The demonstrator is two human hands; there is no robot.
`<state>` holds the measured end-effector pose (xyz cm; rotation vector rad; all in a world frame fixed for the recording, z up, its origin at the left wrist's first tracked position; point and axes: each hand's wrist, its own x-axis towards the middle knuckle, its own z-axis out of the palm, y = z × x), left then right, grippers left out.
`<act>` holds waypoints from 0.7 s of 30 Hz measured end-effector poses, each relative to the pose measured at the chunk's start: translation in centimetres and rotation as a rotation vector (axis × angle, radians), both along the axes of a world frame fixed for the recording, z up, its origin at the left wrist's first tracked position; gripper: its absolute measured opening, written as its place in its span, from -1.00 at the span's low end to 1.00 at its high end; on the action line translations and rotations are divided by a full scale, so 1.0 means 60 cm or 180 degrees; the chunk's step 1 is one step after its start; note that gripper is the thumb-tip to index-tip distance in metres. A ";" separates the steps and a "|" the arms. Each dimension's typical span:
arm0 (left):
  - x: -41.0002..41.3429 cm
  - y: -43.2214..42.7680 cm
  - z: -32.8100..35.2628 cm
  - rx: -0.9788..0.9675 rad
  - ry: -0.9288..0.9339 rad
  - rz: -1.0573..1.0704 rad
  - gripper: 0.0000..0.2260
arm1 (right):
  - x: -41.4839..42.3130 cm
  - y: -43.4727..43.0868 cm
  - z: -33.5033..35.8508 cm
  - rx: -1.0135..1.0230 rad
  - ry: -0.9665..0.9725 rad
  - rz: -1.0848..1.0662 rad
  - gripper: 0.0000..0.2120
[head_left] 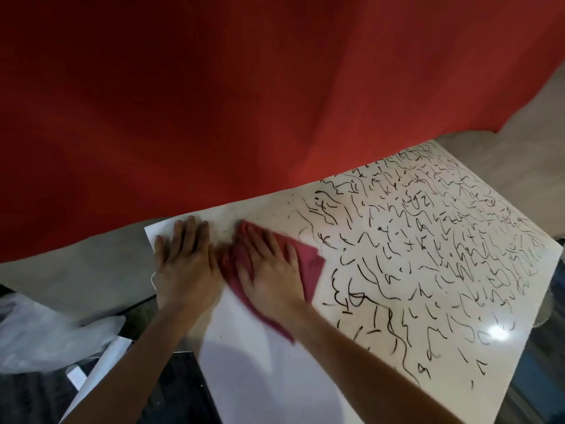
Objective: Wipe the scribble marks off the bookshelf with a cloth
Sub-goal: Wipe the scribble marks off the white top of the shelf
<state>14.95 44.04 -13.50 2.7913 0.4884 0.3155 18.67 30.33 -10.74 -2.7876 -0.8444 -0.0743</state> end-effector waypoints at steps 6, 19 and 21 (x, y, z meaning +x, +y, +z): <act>-0.010 -0.005 0.007 -0.0119 0.0138 -0.0032 -0.40 | 0.118 0.064 0.016 -0.0090 0.0895 -0.0606 -0.51; -0.003 -0.007 0.005 -0.0185 -0.0093 -0.0037 -0.47 | 0.025 0.028 0.003 0.0060 0.0508 -0.0431 -0.52; -0.006 -0.007 0.003 -0.0124 -0.0081 -0.0062 -0.49 | 0.097 0.064 0.011 0.0121 0.0793 -0.0760 -0.52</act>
